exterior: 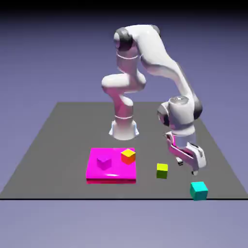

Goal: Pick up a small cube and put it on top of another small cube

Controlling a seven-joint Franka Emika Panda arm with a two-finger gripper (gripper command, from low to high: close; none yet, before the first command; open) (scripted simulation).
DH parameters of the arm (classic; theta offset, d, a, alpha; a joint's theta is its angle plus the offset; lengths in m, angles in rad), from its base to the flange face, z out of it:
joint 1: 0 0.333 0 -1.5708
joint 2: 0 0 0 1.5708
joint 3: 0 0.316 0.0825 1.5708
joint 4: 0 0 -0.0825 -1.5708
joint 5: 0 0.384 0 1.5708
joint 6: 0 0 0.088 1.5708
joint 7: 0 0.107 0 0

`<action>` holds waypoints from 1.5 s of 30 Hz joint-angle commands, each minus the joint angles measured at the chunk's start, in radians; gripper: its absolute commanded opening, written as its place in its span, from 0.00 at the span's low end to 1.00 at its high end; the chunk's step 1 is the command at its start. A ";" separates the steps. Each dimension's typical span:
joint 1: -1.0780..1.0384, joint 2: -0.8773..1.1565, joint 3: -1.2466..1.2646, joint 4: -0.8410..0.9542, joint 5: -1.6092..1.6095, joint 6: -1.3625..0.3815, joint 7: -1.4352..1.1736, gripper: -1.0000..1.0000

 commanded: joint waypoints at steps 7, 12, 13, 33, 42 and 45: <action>0.042 0.159 0.018 0.102 0.020 -0.025 0.201 0.50; 0.058 0.284 0.015 0.143 0.017 0.060 0.197 0.00; 0.058 0.284 0.015 0.143 0.017 0.060 0.197 0.00; -0.104 -0.441 -0.201 -0.402 0.019 -0.208 -0.262 0.00; -0.178 -0.736 -0.316 -0.660 0.018 -0.291 -0.506 0.00; -0.230 -0.671 -0.243 -0.674 0.077 -0.217 -0.548 0.00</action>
